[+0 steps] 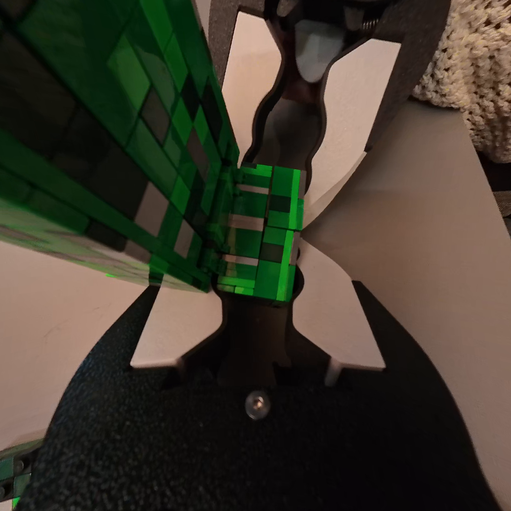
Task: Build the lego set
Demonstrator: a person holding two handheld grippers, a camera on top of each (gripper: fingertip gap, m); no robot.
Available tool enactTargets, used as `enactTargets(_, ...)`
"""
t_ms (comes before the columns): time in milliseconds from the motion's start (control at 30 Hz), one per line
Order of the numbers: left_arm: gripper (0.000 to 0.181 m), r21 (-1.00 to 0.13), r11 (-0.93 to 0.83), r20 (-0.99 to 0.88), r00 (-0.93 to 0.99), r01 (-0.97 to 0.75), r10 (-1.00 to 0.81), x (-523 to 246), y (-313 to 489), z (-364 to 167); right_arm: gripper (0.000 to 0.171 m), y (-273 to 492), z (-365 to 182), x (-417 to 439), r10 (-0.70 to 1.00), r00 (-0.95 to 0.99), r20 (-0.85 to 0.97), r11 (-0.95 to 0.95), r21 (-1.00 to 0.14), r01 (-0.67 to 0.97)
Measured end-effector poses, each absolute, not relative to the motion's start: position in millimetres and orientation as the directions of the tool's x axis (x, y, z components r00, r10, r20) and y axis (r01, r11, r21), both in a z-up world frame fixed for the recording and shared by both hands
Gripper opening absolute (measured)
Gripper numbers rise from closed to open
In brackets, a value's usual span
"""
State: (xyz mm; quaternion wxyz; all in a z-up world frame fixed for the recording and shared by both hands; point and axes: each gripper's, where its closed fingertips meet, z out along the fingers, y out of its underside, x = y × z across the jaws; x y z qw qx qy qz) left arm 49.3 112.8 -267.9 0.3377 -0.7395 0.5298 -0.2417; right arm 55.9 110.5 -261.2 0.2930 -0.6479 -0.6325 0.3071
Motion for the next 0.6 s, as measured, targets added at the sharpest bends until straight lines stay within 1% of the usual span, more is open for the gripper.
enactTargets(233,0.048,-0.756,-0.215,-0.004,0.332,-0.618,-0.943,48.1,112.9,-267.9,0.037,110.1,-261.1,55.1,1.000,0.005,-0.024,-0.022,-0.769,0.639)
enactTargets(300,0.059,-0.753,-0.209,0.005,0.312,-0.623,-0.950,44.3,107.1,-268.4,0.037,110.2,-261.1,54.9,1.000,0.007,-0.023,-0.022,-0.770,0.638)
enactTargets(333,0.061,-0.753,-0.204,0.002,0.308,-0.625,-0.951,40.6,105.1,-268.4,0.037,110.4,-261.1,55.0,1.000,0.008,-0.021,-0.022,-0.770,0.638)
enactTargets(433,0.055,-0.769,-0.203,0.005,0.311,-0.607,-0.950,30.9,102.6,-265.0,0.038,112.2,-262.5,55.2,1.000,0.022,-0.002,-0.016,-0.763,0.646)
enactTargets(500,0.046,-0.800,-0.207,0.014,0.328,-0.563,-0.945,29.6,104.9,-257.8,0.042,114.4,-263.0,55.3,0.999,0.041,0.006,-0.023,-0.761,0.649)
enactTargets(600,0.041,-0.807,-0.220,0.026,0.339,-0.548,-0.940,28.7,106.7,-256.1,0.047,115.2,-262.5,56.5,0.998,0.060,-0.012,-0.048,-0.763,0.644)
